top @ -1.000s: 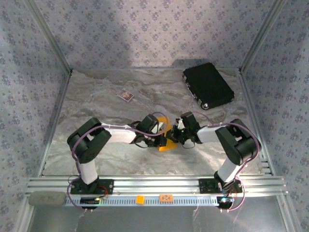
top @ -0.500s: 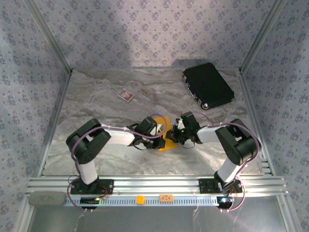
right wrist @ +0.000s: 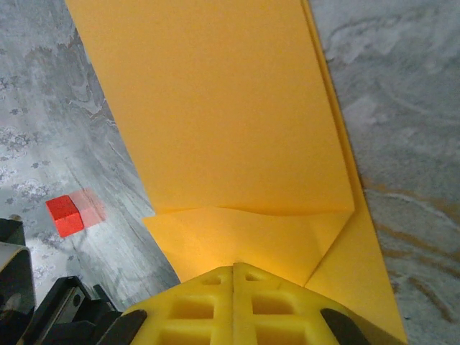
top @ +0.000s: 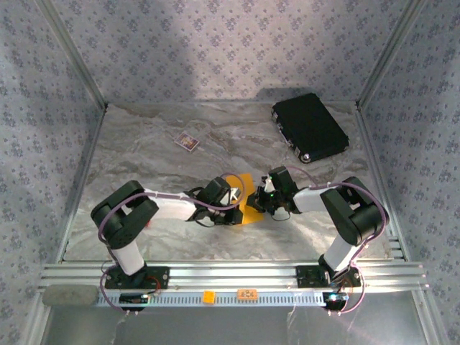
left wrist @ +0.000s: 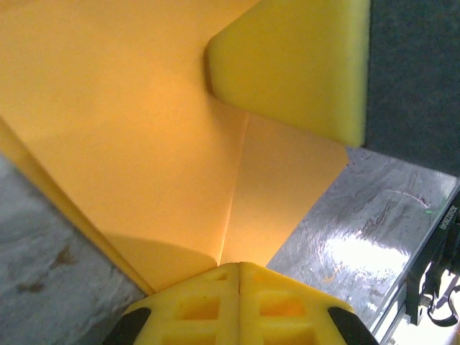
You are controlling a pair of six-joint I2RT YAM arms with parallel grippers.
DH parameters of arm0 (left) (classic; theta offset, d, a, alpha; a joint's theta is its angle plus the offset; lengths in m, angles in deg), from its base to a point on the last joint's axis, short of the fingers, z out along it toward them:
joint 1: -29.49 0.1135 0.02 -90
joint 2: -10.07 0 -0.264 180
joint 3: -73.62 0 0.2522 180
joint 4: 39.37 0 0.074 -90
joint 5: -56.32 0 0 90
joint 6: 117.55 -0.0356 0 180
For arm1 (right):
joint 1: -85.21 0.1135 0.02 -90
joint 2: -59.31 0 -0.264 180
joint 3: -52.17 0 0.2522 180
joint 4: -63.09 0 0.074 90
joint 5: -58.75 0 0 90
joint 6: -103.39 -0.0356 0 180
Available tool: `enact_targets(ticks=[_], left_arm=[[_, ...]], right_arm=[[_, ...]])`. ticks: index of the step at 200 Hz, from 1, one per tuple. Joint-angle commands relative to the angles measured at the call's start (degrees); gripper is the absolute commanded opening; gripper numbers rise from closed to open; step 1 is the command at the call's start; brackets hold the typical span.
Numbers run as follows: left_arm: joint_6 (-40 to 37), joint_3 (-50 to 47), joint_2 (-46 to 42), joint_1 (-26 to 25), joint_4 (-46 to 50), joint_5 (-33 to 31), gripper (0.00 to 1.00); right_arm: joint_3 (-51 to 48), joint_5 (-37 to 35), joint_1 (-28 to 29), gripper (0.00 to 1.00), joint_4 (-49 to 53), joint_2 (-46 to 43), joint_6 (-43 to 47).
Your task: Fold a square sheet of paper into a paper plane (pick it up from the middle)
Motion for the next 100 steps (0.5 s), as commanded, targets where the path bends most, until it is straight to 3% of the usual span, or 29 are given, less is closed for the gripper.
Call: enact_targets(ticks=[1,32,100], left_arm=[[-1.5,-0.9,-3.1,-0.7,5.6,-1.1,0.05],[-2.6,-0.2,-4.7,-0.8,8.4,-2.1,0.03],[-1.9,2.1,-7.7,-0.6,4.3,-3.1,0.05]], right_arm=[[-1.6,-2.2,-0.1,0.07,3.5,1.2,-0.5],[-1.0,-2.0,0.1,0.07,3.7,1.0,-0.3],[-0.9,-2.3,0.4,0.07,3.7,0.9,-0.5]])
